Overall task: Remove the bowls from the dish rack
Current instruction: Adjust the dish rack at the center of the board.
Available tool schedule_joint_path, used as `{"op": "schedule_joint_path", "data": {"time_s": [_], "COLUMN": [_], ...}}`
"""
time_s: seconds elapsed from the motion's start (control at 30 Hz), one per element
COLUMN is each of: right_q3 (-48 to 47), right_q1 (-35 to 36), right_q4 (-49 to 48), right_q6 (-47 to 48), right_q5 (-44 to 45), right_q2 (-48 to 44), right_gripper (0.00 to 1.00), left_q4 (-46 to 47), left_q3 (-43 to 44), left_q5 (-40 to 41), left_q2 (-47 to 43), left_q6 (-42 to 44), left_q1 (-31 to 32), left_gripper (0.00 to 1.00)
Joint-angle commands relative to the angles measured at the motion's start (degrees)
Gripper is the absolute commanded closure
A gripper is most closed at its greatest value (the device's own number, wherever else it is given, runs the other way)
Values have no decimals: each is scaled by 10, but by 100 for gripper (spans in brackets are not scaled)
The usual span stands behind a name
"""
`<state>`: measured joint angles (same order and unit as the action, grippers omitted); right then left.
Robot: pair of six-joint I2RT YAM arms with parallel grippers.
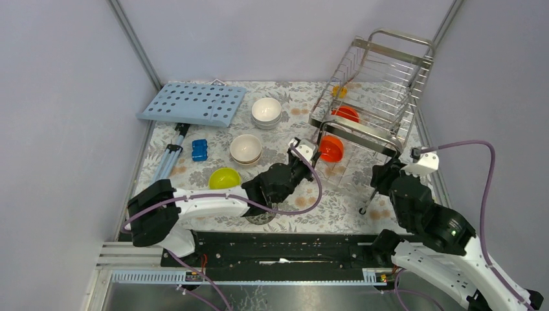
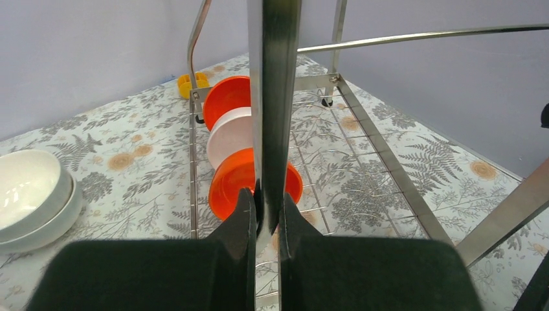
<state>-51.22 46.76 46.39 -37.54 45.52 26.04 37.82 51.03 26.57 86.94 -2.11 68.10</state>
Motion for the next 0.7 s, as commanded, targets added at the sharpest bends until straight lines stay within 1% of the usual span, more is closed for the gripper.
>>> {"op": "schedule_joint_path", "data": {"time_s": [0.0, 0.1, 0.3, 0.37, 0.47, 0.57, 0.67], "right_q3": [35, 50, 71, 75, 78, 82, 82], "right_q1": [-6, -5, -8, -19, -62, -131, -174], "right_q4": [-43, -70, -140, -168, -201, -243, -264], "right_q6": [-1, 7, 36, 44, 51, 61, 66], "right_q5": [71, 92, 147, 146, 114, 49, 3], "right_q2": [43, 60, 104, 128, 164, 190, 208], "right_gripper": [58, 61, 61, 60, 61, 61, 61], "left_q4": [-24, -23, -23, -24, -23, -23, -23], "left_q3": [-40, -41, -18, -10, -5, -5, -5], "left_q5": [41, 33, -8, -18, -25, -28, -33], "left_q2": [-51, -53, -31, -21, -12, -8, -4], "left_q6": [-123, -122, -121, -127, -135, -137, -141], "left_q1": [9, 9, 9, 10, 14, 21, 25], "left_gripper": [100, 100, 100, 100, 100, 100, 100]}}
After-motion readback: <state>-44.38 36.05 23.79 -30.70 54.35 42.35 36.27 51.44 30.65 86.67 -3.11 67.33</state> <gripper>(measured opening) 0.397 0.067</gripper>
